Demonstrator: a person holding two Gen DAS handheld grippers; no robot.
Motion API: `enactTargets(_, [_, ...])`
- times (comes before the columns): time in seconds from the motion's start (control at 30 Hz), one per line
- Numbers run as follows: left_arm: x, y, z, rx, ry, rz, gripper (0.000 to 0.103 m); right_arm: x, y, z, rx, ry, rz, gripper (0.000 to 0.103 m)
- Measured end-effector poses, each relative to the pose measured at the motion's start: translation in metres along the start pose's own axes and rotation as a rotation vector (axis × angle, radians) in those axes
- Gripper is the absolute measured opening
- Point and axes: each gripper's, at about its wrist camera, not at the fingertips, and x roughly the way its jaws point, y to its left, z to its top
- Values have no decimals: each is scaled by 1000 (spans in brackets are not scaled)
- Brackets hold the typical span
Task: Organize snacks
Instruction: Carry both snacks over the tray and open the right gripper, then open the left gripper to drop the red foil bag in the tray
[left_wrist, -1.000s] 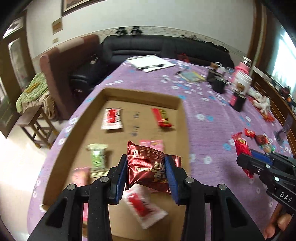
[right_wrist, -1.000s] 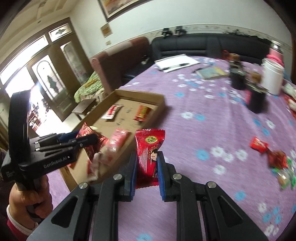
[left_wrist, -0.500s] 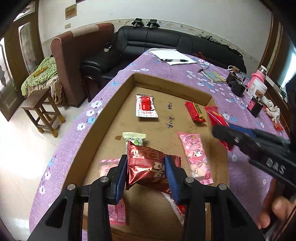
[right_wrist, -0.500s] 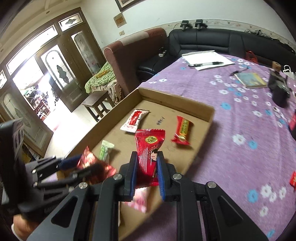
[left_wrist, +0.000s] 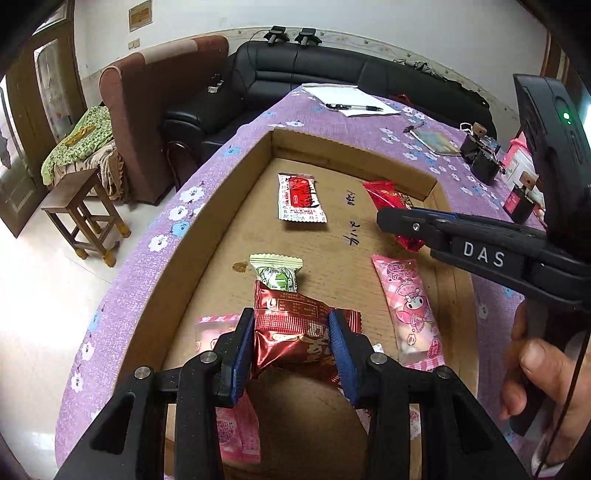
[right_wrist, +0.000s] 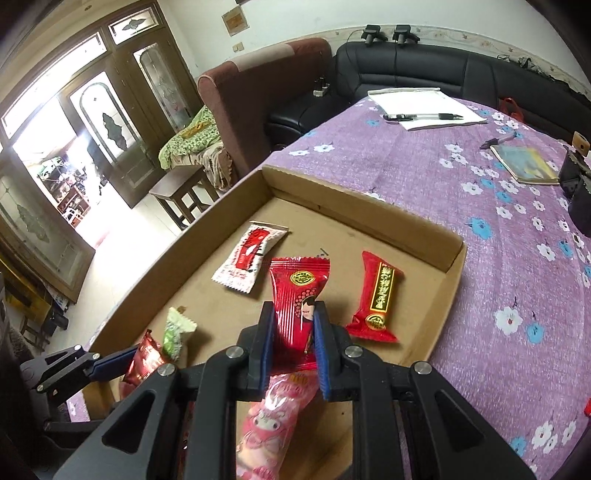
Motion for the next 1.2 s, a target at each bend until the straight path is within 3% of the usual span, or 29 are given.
enactTargets(0.17, [4,1,-1,-5,14,-5,43,7,1,2,-4,15,-8,20])
enactTargets(0.23, [4,3,0,-8,16,0,43,7,2,2,0,16,2,30])
enactTargets(0.33, [5,5,0,-20,19,-8,46,6,5,1,-14,12,-11,35])
enactTargets(0.77, [3,0,1,4,4,49,46,-41,-2,-5,-11,-63,-11,35])
enactTargets(0.83, [4,-1,0,6,5,63,51,-53,-6,-10,-4,-79,-12,35])
enactTargets(0.9, [4,-1,0,1,4,78,66,-66,-10,-17,3,-93,-12,35])
enactTargets(1.1, [-6,-7,-1,2,-26,100,81,-108,-30,-45,41,-138,-29,37])
enactTargets(1.2, [-11,-11,-1,2,-37,103,82,-125,-42,-60,69,-154,-40,40])
